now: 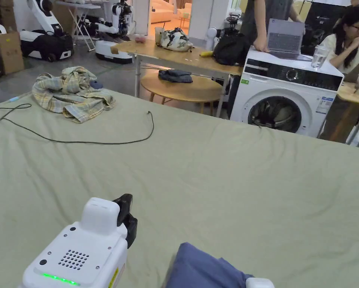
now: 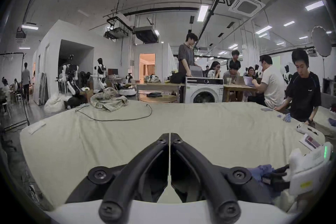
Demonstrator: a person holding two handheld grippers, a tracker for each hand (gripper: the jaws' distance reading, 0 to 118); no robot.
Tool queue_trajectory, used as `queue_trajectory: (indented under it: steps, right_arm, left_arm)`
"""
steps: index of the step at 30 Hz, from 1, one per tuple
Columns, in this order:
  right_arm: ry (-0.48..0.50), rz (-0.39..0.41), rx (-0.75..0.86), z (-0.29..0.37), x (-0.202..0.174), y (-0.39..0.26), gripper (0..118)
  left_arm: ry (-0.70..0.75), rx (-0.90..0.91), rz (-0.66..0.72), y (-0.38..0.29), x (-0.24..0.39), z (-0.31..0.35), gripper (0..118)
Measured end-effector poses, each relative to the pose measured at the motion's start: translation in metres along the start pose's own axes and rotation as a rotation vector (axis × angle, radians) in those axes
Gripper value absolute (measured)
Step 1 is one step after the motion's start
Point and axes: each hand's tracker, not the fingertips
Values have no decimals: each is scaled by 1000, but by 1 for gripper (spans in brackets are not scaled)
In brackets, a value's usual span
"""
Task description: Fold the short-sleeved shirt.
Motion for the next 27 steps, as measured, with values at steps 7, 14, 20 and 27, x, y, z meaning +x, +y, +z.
queue_trajectory:
  steps: [7, 14, 20, 27]
  right_arm:
    - [17, -10, -14, 4, 6, 3, 0]
    - [30, -3, -25, 2, 9, 4, 0]
    - [29, 1, -25, 3, 8, 4, 0]
    - [23, 5, -20, 5, 8, 3, 0]
  left_arm:
    - [-236, -248, 106, 0, -22, -20, 0]
    - [-514, -649, 337, -19, -47, -79, 67]
    - [-718, -873, 614, -58, -59, -120, 67]
    - [-879, -1006, 830, -93, -37, -153, 67]
